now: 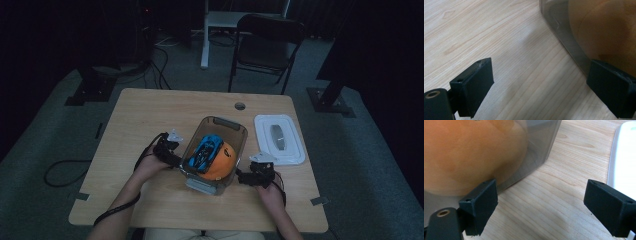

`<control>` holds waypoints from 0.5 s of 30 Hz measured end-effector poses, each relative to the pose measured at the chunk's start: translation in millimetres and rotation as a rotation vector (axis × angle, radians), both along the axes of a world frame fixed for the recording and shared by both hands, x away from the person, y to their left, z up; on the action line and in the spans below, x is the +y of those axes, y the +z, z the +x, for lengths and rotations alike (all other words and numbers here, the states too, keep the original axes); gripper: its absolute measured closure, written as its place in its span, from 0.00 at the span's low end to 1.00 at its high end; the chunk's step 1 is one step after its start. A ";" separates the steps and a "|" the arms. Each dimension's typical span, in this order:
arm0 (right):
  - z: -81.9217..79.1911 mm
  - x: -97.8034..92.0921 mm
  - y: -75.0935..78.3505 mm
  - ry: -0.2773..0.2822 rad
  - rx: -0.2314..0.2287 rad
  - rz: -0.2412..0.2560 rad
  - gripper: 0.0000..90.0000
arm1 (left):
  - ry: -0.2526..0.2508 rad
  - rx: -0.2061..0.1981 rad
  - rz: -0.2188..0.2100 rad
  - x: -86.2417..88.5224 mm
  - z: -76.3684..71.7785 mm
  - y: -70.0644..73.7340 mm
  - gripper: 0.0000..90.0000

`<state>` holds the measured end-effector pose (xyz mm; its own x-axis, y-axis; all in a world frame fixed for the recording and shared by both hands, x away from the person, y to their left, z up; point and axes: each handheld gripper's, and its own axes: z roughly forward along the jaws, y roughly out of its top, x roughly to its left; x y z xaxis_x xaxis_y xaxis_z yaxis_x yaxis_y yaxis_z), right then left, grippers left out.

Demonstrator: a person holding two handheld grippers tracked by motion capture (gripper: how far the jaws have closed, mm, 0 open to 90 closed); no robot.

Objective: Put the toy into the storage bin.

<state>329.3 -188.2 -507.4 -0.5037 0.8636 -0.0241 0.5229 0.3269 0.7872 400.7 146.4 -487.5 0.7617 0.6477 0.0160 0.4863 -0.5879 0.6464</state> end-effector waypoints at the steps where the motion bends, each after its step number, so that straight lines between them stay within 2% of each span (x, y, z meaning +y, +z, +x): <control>1: 0.0 0.0 0.0 0.000 0.000 0.000 0.13 | 0.000 0.000 0.000 0.0 0.0 0.0 0.09; 6: 0.3 -1.4 -1.1 -0.005 0.000 -0.016 0.13 | 0.004 -0.014 0.011 -3.3 -6.4 0.2 0.09; 15: 1.5 -9.6 -3.1 -0.030 0.007 -0.022 0.13 | -0.020 -0.016 -0.007 -11.0 -19.7 -1.7 0.09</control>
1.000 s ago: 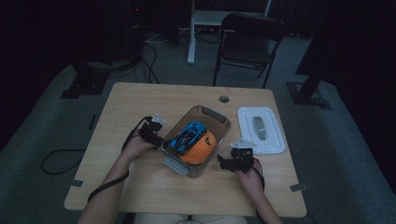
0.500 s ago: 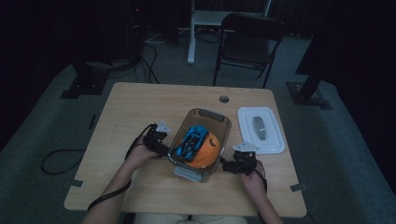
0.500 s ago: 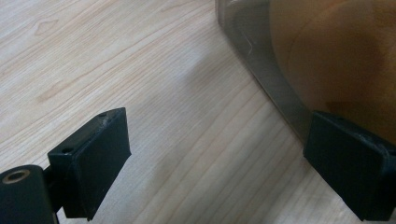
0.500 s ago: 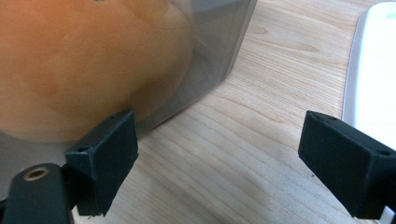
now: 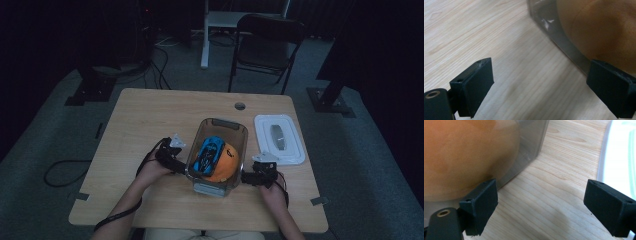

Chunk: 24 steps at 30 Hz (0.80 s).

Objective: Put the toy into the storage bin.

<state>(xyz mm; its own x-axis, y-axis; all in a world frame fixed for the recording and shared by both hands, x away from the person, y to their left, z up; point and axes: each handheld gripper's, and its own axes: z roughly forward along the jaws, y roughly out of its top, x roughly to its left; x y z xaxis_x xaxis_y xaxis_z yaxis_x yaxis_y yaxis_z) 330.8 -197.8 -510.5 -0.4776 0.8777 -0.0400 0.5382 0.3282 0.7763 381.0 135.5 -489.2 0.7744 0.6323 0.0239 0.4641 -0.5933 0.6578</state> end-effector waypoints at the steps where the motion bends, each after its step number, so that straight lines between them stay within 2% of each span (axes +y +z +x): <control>1: 0.1 -1.0 0.0 0.002 0.001 0.000 0.13 | -0.001 -0.003 0.003 -0.9 -1.4 0.1 0.09; 7: 2.5 -6.7 -3.0 0.003 0.020 0.014 0.15 | -0.006 -0.012 0.009 -6.5 -8.2 -1.2 0.09; 11: 4.0 -5.2 -5.5 -0.005 0.017 0.009 0.17 | -0.004 -0.011 0.017 -6.8 -9.9 -2.0 0.09; 13: 4.6 -4.1 -6.5 0.006 -0.001 0.002 0.18 | -0.005 -0.011 0.024 -6.4 -10.5 -1.3 0.09; 18: 11.4 -2.7 -8.0 0.033 0.010 0.014 0.19 | 0.000 -0.016 0.039 -5.2 -13.3 -0.1 0.09; 24: 19.0 3.3 -6.9 0.052 0.010 0.002 0.19 | 0.005 -0.022 0.055 -2.9 -19.0 0.8 0.09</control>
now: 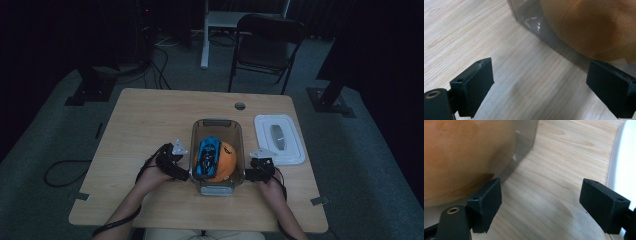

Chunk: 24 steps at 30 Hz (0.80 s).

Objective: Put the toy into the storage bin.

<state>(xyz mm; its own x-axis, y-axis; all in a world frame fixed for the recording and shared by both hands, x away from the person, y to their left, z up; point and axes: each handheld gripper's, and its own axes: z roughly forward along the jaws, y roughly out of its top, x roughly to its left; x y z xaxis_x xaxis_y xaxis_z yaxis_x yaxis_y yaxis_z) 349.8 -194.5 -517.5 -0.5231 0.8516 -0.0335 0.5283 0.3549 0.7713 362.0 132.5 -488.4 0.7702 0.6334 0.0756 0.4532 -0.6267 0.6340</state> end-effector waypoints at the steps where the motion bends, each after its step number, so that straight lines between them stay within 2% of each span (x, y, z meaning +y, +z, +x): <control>1: 1.3 1.0 0.1 0.001 0.000 -0.001 0.20 | 0.001 0.003 0.003 0.7 -1.1 0.0 0.09; 16: 24.4 9.6 1.3 0.098 0.038 -0.004 0.21 | 0.002 0.014 -0.004 6.6 -15.0 -0.3 0.09; 21: 28.4 6.7 4.5 0.110 0.058 -0.006 0.20 | 0.001 0.017 -0.025 5.1 -15.2 -2.6 0.09; 24: 25.3 -0.5 10.2 0.082 0.032 0.026 0.16 | -0.009 0.028 -0.040 2.0 -15.1 -4.3 0.09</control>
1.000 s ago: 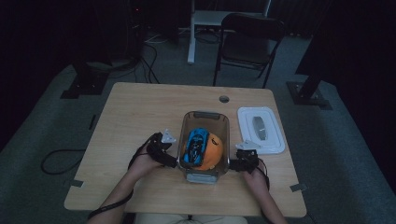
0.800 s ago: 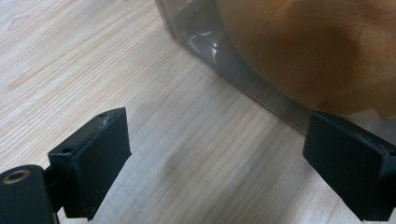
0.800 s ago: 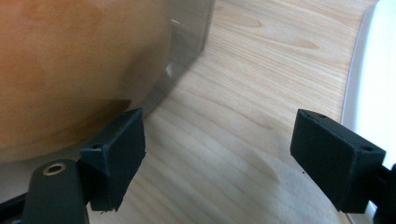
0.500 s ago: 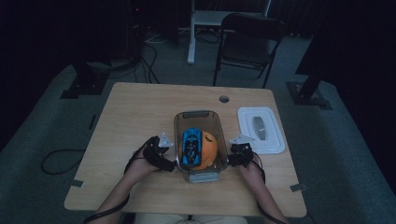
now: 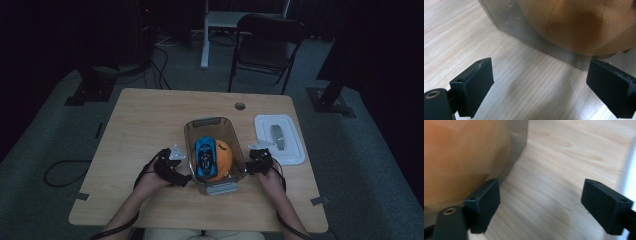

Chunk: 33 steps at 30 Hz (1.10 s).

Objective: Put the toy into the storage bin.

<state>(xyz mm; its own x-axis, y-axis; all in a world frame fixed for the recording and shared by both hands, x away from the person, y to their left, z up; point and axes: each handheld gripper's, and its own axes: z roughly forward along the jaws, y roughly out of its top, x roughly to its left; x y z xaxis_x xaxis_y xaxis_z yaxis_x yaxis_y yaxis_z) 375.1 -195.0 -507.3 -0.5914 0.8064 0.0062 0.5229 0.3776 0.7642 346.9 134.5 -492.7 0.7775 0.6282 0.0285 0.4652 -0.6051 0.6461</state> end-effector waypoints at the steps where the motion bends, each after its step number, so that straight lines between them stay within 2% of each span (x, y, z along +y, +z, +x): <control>1: -1.8 -2.9 2.6 -0.010 -0.012 0.009 0.15 | -0.005 0.000 -0.001 -1.5 -0.2 -0.2 0.09; 6: -11.7 -19.2 16.8 -0.097 -0.067 0.047 0.14 | -0.027 0.005 -0.010 -7.8 -1.3 -1.1 0.09; 8: -14.2 -25.8 21.5 -0.137 -0.080 0.035 0.13 | -0.030 0.003 -0.018 -8.6 -1.5 -1.8 0.09; 10: -15.0 -34.1 24.5 -0.142 -0.075 0.039 0.12 | -0.031 0.010 -0.027 -8.2 -1.3 -2.6 0.09; 12: -15.5 -43.1 26.5 -0.203 -0.087 0.056 0.12 | -0.026 0.014 -0.041 -6.1 -0.7 -3.9 0.09; 19: -10.8 -77.5 26.0 -0.322 -0.076 0.047 0.13 | 0.002 0.024 -0.047 5.6 -1.0 -9.1 0.09; 21: -8.2 -84.7 23.9 -0.345 -0.071 0.034 0.13 | 0.002 0.025 -0.055 8.3 -2.1 -9.8 0.09; 24: -6.0 -94.6 20.7 -0.374 -0.070 0.045 0.15 | 0.005 0.023 -0.042 13.0 -3.6 -10.2 0.09; 29: 0.5 -104.0 16.9 -0.399 -0.058 0.041 0.17 | 0.027 0.021 -0.055 23.8 -6.1 -10.6 0.09; 33: 10.1 -108.8 14.4 -0.412 -0.039 0.042 0.25 | 0.048 0.021 -0.058 32.5 -8.1 -12.8 0.09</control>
